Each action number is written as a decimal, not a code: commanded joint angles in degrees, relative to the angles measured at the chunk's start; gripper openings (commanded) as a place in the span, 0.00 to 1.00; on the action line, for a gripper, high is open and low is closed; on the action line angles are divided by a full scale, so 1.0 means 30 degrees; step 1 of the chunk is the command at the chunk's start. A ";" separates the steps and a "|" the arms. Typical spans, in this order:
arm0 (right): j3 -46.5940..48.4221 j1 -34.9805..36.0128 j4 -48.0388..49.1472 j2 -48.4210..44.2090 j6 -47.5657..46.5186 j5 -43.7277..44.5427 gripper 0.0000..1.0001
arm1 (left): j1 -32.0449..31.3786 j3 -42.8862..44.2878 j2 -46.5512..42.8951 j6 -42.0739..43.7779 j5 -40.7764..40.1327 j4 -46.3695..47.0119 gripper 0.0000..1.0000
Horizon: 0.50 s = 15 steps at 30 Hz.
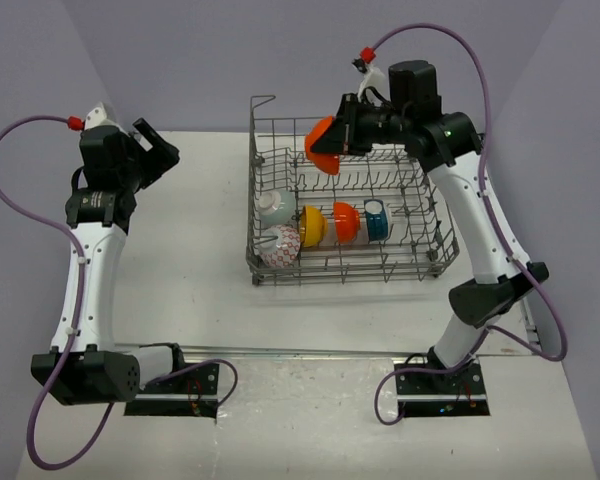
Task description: Unload the bowls from the dish rack
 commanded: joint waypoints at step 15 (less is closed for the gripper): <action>-0.6129 -0.7169 -0.5885 -0.4492 -0.1893 1.9639 0.00 | -0.0524 -0.0390 0.1131 -0.0390 0.0090 -0.1146 0.86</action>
